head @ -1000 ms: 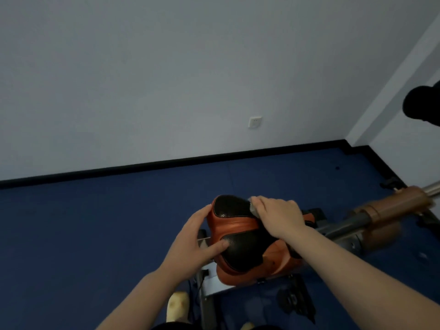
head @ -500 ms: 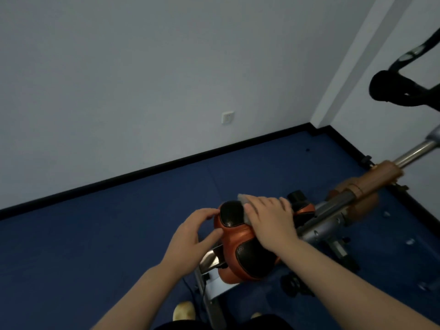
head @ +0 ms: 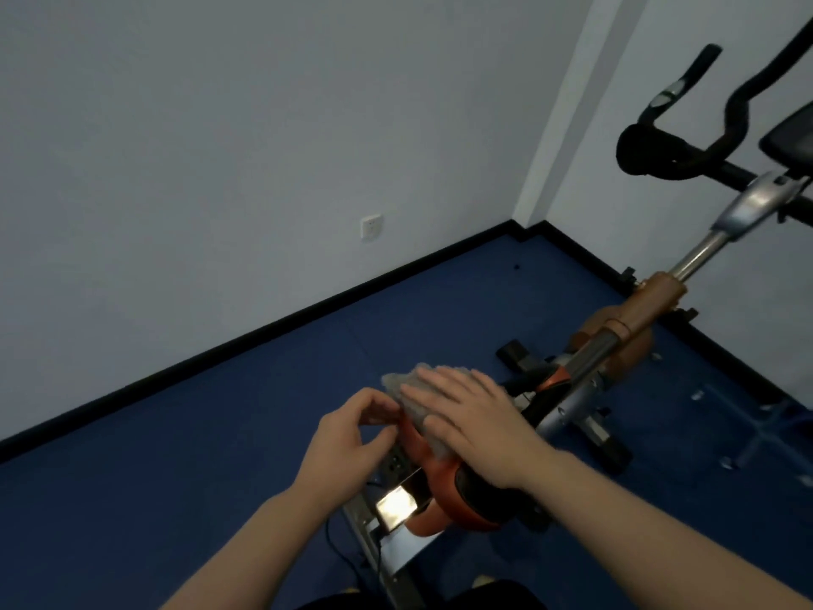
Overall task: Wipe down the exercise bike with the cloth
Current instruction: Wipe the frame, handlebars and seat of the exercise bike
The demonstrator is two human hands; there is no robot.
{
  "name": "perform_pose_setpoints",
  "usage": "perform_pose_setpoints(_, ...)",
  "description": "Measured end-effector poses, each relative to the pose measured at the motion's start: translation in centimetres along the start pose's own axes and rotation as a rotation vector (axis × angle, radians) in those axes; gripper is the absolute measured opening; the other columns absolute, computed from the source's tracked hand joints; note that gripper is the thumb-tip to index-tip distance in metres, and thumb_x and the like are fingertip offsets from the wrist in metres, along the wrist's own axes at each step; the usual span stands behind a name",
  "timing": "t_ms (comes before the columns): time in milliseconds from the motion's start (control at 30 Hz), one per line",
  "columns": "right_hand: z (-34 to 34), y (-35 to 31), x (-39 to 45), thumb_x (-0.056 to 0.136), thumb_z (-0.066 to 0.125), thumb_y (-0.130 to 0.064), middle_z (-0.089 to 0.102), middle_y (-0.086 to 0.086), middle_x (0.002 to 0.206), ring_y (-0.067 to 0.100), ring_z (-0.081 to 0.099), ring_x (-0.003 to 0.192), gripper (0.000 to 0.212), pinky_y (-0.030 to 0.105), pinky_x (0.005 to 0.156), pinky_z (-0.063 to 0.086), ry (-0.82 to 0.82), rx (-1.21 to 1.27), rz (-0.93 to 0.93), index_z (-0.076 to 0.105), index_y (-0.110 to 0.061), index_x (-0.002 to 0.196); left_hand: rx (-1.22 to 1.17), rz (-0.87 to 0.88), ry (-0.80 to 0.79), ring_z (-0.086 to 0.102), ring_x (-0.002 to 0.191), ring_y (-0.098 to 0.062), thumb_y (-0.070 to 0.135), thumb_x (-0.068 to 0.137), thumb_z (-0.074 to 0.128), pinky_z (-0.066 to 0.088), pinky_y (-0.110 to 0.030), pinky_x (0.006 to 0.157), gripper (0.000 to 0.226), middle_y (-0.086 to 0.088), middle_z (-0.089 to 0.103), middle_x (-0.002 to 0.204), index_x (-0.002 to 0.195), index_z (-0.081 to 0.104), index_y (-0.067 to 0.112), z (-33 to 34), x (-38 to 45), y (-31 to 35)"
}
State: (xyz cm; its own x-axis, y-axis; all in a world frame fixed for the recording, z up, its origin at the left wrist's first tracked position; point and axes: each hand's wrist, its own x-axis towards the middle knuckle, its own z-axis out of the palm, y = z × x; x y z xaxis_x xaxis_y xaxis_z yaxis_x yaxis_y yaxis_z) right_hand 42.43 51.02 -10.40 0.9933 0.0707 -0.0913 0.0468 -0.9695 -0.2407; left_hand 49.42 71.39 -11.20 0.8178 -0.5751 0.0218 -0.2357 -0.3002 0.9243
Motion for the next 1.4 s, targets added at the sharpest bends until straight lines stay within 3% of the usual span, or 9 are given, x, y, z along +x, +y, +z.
perform_pose_setpoints(133, -0.9, 1.0, 2.1, 0.104, 0.023, -0.044, 0.044, -0.022, 0.144, 0.005, 0.034, 0.137, 0.04, 0.039, 0.113, 0.01, 0.003, 0.042, 0.314, 0.044, -0.046, 0.139, 0.009, 0.005, -0.022, 0.066, 0.095, 0.0, 0.01, 0.084, 0.07, 0.051, -0.021, 0.088, 0.019, 0.018, 0.071, 0.093, 0.09, 0.066, 0.027, -0.6, 0.6, -0.4)
perform_pose_setpoints(300, 0.2, -1.4, 0.3, 0.1, 0.017, -0.053, 0.036, -0.021, 0.15, 0.002, 0.026, 0.14, 0.047, 0.038, 0.114, 0.01, 0.043, 0.084, 0.116, 0.031, -0.049, 0.145, 0.014, 0.035, -0.003, 0.067, 0.091, -0.001, 0.005, 0.081, 0.07, 0.052, -0.019, 0.086, 0.025, 0.017, 0.071, 0.089, 0.086, 0.067, 0.029, -0.2, 1.2, -0.5)
perform_pose_setpoints(467, -0.4, -0.5, 2.1, 0.103, 0.021, -0.044, 0.05, -0.018, 0.139, 0.01, 0.041, 0.13, 0.042, 0.041, 0.112, 0.012, 0.027, -0.03, 0.347, 0.045, -0.042, 0.138, 0.034, 0.057, -0.066, 0.065, 0.095, -0.001, 0.01, 0.084, 0.067, 0.049, -0.015, 0.086, 0.024, 0.02, 0.069, 0.092, 0.089, 0.066, 0.034, -0.4, 1.5, -0.5)
perform_pose_setpoints(600, 0.9, -2.5, 0.0, 0.1, 0.017, -0.054, 0.033, -0.018, 0.153, 0.006, 0.022, 0.143, 0.05, 0.037, 0.116, 0.005, 0.077, 0.062, 0.088, 0.034, -0.045, 0.145, -0.006, 0.046, 0.014, 0.065, 0.091, -0.003, 0.003, 0.084, 0.066, 0.051, -0.021, 0.086, 0.027, 0.018, 0.069, 0.088, 0.085, 0.066, 0.03, 0.4, 1.4, -0.7)
perform_pose_setpoints(767, -1.3, 2.3, 1.6, 0.105, 0.022, -0.04, 0.059, -0.011, 0.125, 0.017, 0.047, 0.123, 0.04, 0.038, 0.11, 0.017, -0.008, -0.102, 0.385, 0.055, -0.037, 0.127, 0.055, 0.04, 0.018, 0.061, 0.095, 0.0, 0.011, 0.086, 0.066, 0.047, -0.019, 0.08, 0.026, 0.022, 0.064, 0.094, 0.09, 0.064, 0.037, 1.1, 2.0, -0.4)
perform_pose_setpoints(933, -0.1, 0.7, -0.1, 0.099, 0.012, -0.053, 0.05, -0.016, 0.139, 0.01, 0.041, 0.129, 0.053, 0.039, 0.114, 0.016, 0.038, 0.052, 0.202, 0.04, -0.04, 0.143, 0.114, 0.125, -0.051, 0.057, 0.099, -0.004, 0.018, 0.086, 0.069, 0.044, -0.019, 0.083, 0.021, 0.02, 0.06, 0.098, 0.093, 0.062, 0.037, 1.6, 2.9, 0.3)
perform_pose_setpoints(1100, -1.8, 4.1, 0.4, 0.104, 0.022, -0.04, 0.06, -0.012, 0.119, 0.017, 0.05, 0.118, 0.039, 0.04, 0.108, 0.02, -0.032, -0.192, 0.331, 0.056, -0.037, 0.123, 0.149, 0.127, -0.073, 0.052, 0.105, -0.004, 0.021, 0.084, 0.071, 0.043, -0.022, 0.086, 0.02, 0.022, 0.057, 0.1, 0.093, 0.062, 0.037, 2.1, 3.3, 0.4)
perform_pose_setpoints(1267, -0.3, 1.2, -0.5, 0.1, 0.016, -0.051, 0.047, -0.014, 0.143, 0.01, 0.041, 0.129, 0.052, 0.04, 0.112, 0.02, 0.026, 0.026, 0.118, 0.035, -0.036, 0.146, 0.128, 0.161, -0.004, 0.051, 0.1, -0.007, 0.04, 0.077, 0.06, 0.04, -0.015, 0.082, 0.01, 0.019, 0.057, 0.097, 0.083, 0.06, 0.032, 3.4, 3.3, 1.5)
perform_pose_setpoints(1400, -2.0, 5.9, -1.0, 0.104, 0.022, -0.044, 0.054, -0.017, 0.128, 0.008, 0.043, 0.125, 0.04, 0.035, 0.114, 0.014, 0.013, -0.107, 0.277, 0.051, -0.038, 0.131, 0.2, 0.149, 0.002, 0.051, 0.1, -0.003, 0.017, 0.082, 0.068, 0.036, -0.01, 0.08, 0.018, 0.02, 0.057, 0.094, 0.085, 0.06, 0.033, 4.4, 3.8, 1.9)
